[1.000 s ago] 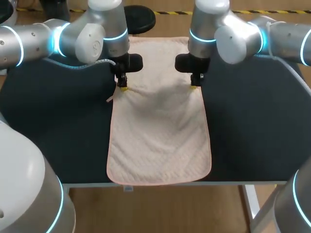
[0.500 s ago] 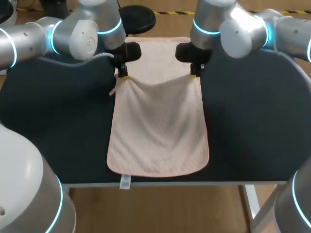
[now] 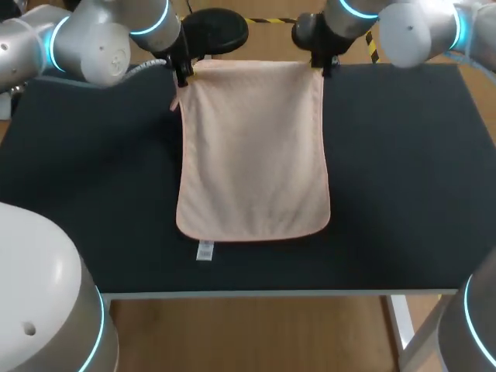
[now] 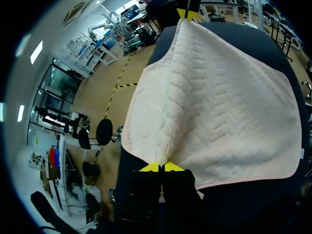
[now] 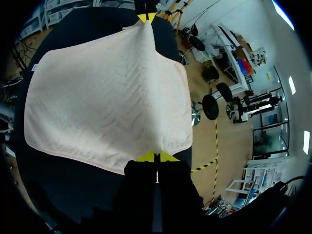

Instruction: Fold the towel

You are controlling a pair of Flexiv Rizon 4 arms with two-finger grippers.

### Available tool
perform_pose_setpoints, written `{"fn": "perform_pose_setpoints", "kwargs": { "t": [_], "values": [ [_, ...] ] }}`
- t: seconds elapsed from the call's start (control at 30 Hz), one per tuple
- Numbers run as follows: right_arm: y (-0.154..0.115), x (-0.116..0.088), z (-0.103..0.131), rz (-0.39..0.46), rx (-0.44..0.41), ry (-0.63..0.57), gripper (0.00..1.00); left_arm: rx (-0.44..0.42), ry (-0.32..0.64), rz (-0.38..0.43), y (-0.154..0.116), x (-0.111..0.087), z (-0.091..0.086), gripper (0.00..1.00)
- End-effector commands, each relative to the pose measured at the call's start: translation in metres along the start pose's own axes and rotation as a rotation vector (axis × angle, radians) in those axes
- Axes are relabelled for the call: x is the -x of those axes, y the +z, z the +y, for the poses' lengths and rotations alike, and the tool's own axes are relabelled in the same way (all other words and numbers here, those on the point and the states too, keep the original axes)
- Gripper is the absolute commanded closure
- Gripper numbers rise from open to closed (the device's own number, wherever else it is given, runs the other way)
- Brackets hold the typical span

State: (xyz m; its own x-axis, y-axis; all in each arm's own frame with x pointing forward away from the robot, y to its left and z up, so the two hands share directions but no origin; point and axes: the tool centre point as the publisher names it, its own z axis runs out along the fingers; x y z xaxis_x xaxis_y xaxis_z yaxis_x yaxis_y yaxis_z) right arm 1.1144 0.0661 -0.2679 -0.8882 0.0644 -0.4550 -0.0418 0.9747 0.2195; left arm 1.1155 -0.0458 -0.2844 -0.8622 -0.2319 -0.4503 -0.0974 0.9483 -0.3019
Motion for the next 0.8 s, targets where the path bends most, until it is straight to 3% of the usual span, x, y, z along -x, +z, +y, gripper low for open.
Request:
{"fn": "perform_pose_setpoints", "kwargs": {
  "t": [0.03, 0.5, 0.8],
  "values": [
    [-0.045, 0.01, 0.003, -0.051, 0.025, -0.013, 1.0, -0.002, -0.023, -0.103, -0.046, 0.016, -0.006, 1.0],
    [-0.108, 0.091, 0.02, -0.308, 0.085, -0.027, 1.0, -0.06, -0.06, -0.401, -0.111, 0.112, -0.038, 1.0],
    [-0.151, 0.143, 0.033, -0.489, 0.095, -0.047, 1.0, -0.066, -0.004, -0.519, -0.146, 0.151, -0.054, 1.0]
  ]
}}
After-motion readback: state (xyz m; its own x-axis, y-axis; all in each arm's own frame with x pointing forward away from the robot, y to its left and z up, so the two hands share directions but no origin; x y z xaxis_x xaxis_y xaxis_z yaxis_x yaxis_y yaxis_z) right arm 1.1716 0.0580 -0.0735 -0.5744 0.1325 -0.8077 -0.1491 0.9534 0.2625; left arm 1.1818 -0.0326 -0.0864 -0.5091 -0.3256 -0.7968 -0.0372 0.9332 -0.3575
